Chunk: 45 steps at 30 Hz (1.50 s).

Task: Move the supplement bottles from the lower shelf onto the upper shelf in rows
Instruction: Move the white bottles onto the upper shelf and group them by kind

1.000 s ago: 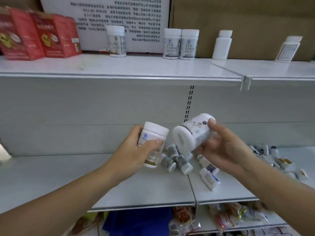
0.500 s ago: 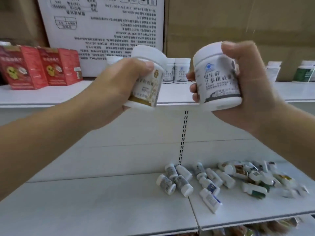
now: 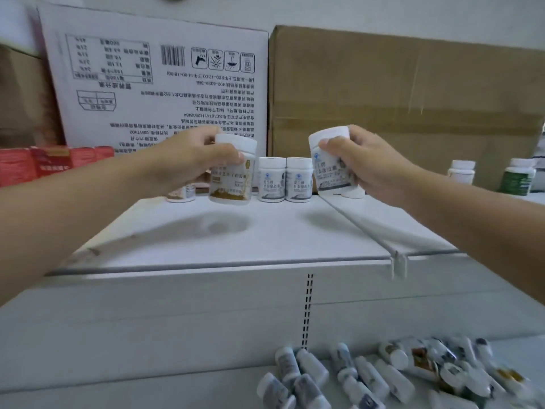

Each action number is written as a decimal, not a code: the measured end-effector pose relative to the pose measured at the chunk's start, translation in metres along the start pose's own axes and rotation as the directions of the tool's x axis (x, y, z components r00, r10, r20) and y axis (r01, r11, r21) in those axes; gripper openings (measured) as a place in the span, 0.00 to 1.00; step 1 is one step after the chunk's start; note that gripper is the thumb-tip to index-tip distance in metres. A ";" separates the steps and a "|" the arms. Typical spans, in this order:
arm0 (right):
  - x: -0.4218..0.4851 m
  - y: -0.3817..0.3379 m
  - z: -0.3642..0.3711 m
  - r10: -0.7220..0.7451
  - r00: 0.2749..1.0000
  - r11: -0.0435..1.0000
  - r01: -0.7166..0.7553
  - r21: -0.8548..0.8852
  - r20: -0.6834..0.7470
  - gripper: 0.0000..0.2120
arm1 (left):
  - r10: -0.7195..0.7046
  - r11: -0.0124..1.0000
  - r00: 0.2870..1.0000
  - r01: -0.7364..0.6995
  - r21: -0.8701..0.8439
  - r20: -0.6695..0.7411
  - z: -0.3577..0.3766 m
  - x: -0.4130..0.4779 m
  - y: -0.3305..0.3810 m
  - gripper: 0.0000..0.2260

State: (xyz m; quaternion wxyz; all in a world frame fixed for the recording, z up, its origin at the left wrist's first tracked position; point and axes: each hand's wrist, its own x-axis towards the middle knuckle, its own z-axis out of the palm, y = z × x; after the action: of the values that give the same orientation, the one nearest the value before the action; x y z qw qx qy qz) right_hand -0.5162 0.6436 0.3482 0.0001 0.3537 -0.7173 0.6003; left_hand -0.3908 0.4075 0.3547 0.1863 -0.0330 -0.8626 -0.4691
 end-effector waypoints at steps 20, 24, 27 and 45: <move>0.040 0.064 0.004 -0.291 0.956 0.892 0.286 -0.351 0.041 0.18 | -0.057 0.997 0.998 0.057 0.053 -0.012 0.004 0.030 -0.045 0.23; 0.042 0.066 0.003 -0.284 0.958 0.881 0.274 -0.385 0.032 0.20 | 0.003 0.987 0.999 0.005 0.160 -0.044 -0.004 0.029 -0.045 0.17; 0.044 0.070 0.002 -0.264 0.964 0.894 0.260 -0.364 0.040 0.23 | 0.034 0.981 0.998 -0.021 0.194 -0.062 -0.005 0.027 -0.043 0.17; 0.017 0.017 0.054 -0.171 0.798 0.624 0.542 -0.563 0.578 0.19 | 0.027 0.780 0.997 0.024 0.625 -0.072 -0.057 0.052 -0.024 0.20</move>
State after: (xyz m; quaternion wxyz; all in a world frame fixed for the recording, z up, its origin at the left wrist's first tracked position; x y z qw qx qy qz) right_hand -0.5144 0.5889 0.3261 0.0844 0.5999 -0.7790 0.1614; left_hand -0.4277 0.3408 0.3815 0.2201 0.0482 -0.9615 -0.1572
